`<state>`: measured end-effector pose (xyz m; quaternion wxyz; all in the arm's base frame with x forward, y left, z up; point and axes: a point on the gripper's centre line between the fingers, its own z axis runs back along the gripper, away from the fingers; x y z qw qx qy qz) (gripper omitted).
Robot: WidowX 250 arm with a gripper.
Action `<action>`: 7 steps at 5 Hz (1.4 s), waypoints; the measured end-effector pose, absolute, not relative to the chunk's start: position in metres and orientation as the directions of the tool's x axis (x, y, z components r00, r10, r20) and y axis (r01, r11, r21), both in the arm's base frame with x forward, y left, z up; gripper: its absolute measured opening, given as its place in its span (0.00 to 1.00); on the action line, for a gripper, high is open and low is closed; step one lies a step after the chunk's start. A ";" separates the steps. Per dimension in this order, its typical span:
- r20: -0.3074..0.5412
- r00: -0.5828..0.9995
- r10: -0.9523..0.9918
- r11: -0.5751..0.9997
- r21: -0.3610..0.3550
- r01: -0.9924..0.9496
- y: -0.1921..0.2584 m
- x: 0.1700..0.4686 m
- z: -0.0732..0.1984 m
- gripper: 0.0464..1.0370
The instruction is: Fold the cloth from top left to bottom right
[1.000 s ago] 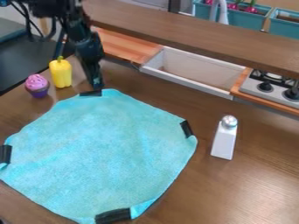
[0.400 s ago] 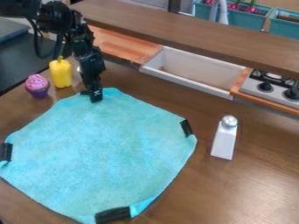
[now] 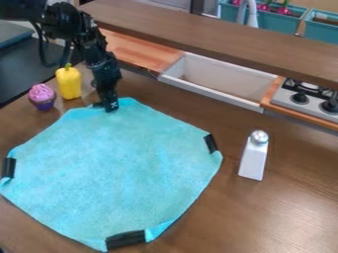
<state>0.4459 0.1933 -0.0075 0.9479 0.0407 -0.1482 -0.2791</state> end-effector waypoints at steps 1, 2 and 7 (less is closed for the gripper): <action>0.281 0.812 -0.511 0.858 0.111 0.501 0.191 0.439 -0.007 0.13; 0.318 0.811 -0.491 0.866 0.076 0.494 0.190 0.435 0.009 0.03; 0.389 0.621 -0.680 0.725 0.229 0.650 0.084 0.321 0.042 0.01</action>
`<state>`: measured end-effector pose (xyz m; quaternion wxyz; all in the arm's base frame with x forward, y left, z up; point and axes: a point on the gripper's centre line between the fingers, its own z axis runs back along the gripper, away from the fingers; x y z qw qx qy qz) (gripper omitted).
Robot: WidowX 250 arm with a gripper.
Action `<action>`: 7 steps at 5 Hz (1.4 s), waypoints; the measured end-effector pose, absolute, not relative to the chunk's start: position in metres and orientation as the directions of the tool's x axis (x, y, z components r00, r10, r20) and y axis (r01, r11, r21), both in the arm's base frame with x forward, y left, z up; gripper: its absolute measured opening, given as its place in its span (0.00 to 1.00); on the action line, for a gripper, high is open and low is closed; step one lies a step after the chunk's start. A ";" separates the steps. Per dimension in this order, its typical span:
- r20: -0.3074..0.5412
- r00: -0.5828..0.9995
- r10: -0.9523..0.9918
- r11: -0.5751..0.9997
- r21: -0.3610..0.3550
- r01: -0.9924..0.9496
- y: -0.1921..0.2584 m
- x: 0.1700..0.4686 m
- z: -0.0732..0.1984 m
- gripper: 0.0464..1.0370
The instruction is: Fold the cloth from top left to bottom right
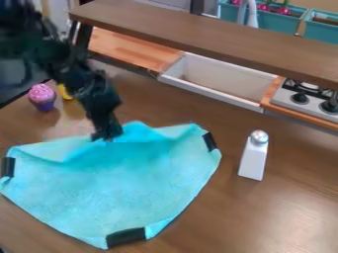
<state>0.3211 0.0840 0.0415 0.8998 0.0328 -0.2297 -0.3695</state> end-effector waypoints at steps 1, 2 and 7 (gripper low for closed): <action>0.393 0.585 -0.709 0.694 0.246 0.677 0.068 0.300 0.043 0.01; 0.390 0.563 -0.729 0.672 0.252 0.696 0.057 0.288 0.046 0.01; 0.276 0.518 -0.810 0.584 0.306 0.752 0.009 0.242 0.012 0.03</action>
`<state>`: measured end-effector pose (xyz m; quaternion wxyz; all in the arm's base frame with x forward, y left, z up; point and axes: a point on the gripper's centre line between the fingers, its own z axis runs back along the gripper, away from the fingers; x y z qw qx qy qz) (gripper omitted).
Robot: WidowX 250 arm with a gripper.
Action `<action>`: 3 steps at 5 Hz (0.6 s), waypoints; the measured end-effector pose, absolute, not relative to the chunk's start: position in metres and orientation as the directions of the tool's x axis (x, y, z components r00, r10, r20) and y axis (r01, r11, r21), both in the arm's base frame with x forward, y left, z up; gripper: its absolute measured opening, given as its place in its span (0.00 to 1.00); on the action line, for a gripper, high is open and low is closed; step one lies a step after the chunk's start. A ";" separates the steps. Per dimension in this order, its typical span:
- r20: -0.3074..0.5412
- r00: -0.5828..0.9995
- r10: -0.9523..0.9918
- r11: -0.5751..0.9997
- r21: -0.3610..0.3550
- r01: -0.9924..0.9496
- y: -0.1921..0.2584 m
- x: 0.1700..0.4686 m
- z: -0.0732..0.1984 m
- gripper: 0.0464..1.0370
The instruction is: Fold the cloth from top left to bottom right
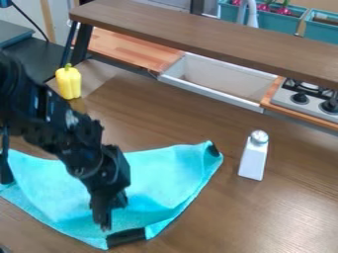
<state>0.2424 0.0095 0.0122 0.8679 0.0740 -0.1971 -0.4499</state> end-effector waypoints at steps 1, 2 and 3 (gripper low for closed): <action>0.232 0.547 -0.804 0.594 0.283 0.753 0.009 0.239 -0.001 0.17; 0.223 0.595 -0.772 0.633 0.191 0.750 0.013 0.245 0.006 0.43; 0.220 0.657 -0.721 0.670 -0.019 0.742 0.026 0.267 0.035 0.77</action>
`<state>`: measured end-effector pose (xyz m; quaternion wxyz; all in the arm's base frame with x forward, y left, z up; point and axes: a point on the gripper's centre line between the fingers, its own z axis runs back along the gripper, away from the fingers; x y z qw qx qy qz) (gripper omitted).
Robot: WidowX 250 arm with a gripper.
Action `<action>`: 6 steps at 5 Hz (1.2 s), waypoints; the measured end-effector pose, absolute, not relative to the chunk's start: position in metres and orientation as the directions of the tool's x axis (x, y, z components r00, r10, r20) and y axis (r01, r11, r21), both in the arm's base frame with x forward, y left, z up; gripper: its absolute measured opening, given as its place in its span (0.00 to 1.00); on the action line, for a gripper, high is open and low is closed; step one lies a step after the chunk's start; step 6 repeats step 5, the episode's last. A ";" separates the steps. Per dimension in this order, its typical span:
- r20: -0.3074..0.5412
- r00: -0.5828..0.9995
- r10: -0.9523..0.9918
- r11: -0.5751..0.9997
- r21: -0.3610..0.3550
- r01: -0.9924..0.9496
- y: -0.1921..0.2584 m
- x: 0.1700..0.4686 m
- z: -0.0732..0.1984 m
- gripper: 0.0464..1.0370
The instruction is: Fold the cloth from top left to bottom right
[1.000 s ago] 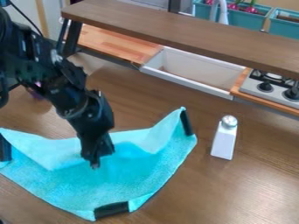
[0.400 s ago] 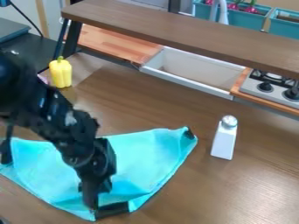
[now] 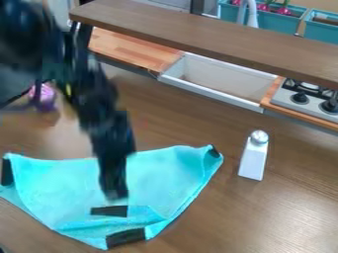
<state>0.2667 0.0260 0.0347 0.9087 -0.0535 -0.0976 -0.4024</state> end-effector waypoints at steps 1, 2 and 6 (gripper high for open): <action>0.251 0.700 -0.668 0.691 -0.138 0.709 0.044 0.284 0.069 0.95; 0.313 0.714 -0.626 0.746 -0.027 0.666 0.062 0.289 0.094 0.96; 0.319 0.715 -0.622 0.751 -0.015 0.660 0.064 0.289 0.097 0.96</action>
